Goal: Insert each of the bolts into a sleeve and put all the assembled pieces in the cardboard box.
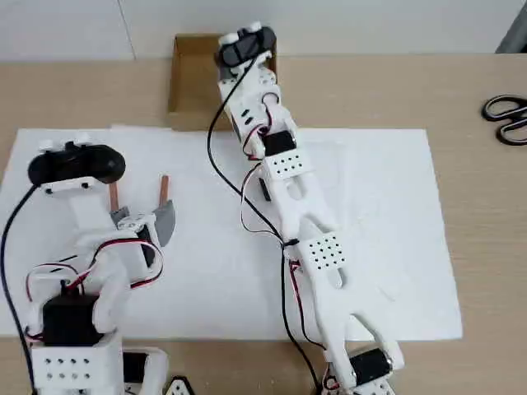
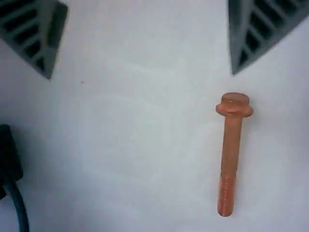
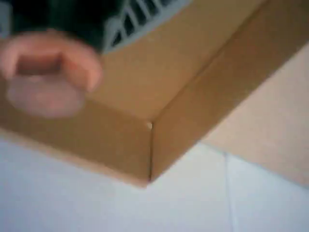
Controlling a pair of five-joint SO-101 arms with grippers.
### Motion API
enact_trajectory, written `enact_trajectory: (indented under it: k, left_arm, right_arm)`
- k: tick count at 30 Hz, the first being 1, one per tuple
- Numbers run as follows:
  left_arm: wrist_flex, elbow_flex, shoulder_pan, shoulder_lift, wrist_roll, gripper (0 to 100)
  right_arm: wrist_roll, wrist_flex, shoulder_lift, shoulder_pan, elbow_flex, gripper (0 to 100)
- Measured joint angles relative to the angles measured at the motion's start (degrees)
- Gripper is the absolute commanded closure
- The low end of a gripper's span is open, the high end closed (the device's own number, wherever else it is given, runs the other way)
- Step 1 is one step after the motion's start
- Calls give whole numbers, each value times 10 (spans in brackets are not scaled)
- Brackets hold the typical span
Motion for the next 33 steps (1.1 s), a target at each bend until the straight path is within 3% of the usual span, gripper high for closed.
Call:
enact_trajectory:
  k: [8, 15, 28, 33]
  left_arm:
    - [0, 9, 0, 1, 0, 773]
    - [0, 9, 0, 0, 0, 773]
    - [0, 9, 0, 0, 0, 773]
    - [0, 9, 0, 0, 0, 773]
  right_arm:
    - [0, 0, 54, 0, -2, 981]
    - [0, -3, 56, 0, -11, 815]
    - [0, 1, 48, 11, -56, 811]
    - [5, 61, -30, 11, -55, 811]
